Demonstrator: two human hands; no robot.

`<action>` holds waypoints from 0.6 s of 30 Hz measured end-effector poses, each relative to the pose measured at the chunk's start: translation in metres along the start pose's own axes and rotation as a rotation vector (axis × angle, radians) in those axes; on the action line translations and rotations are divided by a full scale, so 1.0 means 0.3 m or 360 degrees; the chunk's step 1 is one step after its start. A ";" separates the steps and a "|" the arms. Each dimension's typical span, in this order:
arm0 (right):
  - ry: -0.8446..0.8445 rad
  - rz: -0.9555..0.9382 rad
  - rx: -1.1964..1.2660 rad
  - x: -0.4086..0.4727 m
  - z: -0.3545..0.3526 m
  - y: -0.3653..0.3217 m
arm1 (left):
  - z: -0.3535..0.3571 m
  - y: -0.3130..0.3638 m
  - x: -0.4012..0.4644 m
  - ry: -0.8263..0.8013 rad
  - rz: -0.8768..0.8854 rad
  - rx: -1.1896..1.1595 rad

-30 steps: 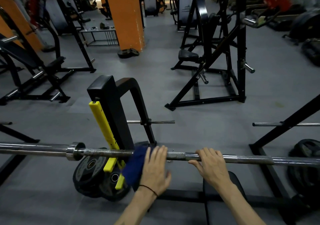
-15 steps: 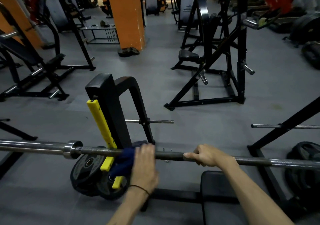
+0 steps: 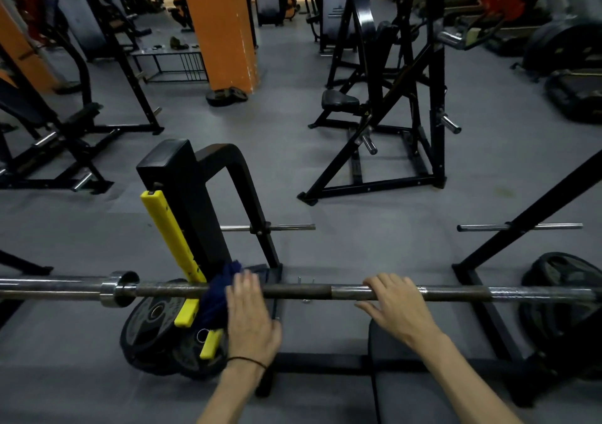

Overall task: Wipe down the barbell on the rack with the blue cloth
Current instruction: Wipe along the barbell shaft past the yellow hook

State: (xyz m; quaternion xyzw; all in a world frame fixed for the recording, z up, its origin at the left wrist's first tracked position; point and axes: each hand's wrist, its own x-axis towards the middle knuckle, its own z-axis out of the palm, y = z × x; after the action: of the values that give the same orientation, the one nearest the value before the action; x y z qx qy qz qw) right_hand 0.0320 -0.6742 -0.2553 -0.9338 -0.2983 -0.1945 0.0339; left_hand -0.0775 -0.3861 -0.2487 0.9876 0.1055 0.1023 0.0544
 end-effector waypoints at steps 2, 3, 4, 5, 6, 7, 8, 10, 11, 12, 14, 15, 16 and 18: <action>0.0041 0.0041 -0.0025 0.016 0.009 -0.019 | 0.017 0.156 -0.010 -0.0013 0.0251 -0.0090; 0.0039 0.0045 -0.0016 0.020 0.011 -0.019 | 0.021 0.217 -0.020 -0.0031 0.0398 -0.0112; 0.0038 0.0036 -0.0001 0.022 0.013 -0.015 | 0.023 0.244 -0.023 -0.0034 0.0512 -0.0107; 0.0029 0.0028 0.0015 0.020 0.015 -0.008 | 0.020 0.237 -0.016 -0.0026 0.0586 -0.0096; 0.0033 0.0019 0.0022 0.017 0.018 -0.001 | 0.011 0.200 -0.006 -0.0009 0.0607 -0.0078; 0.0032 0.0019 0.0029 0.015 0.020 0.002 | -0.001 0.141 0.000 -0.0015 0.0578 -0.0066; 0.0045 0.0021 0.0038 0.016 0.019 0.002 | -0.018 0.070 0.001 -0.0029 0.0509 -0.0058; 0.0068 0.0030 0.0040 0.019 0.019 -0.004 | -0.035 -0.073 -0.001 0.0056 0.0292 0.0014; 0.0064 0.0033 0.0036 0.020 0.017 -0.008 | -0.040 -0.118 -0.002 0.0102 0.0152 0.0042; 0.0070 0.0028 0.0028 0.021 0.018 -0.009 | -0.035 -0.128 0.003 0.0111 0.0043 0.0052; 0.0061 0.0006 0.0027 0.020 0.018 -0.007 | -0.019 -0.036 0.014 0.0064 0.0019 -0.0029; 0.0037 0.0004 0.0032 0.021 0.016 -0.007 | -0.005 0.043 0.013 0.0030 0.0106 -0.0108; 0.0020 0.0003 0.0031 0.022 0.017 -0.004 | 0.008 0.131 0.006 0.0003 0.0242 -0.0176; -0.0022 -0.0002 0.0030 0.025 0.015 -0.003 | 0.021 0.258 -0.015 -0.0026 0.0540 -0.0260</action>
State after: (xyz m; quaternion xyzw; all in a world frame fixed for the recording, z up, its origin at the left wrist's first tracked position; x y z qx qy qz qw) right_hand 0.0386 -0.6684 -0.2566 -0.9346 -0.3009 -0.1851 0.0404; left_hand -0.0652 -0.4627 -0.2458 0.9844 -0.0716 0.1100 0.1172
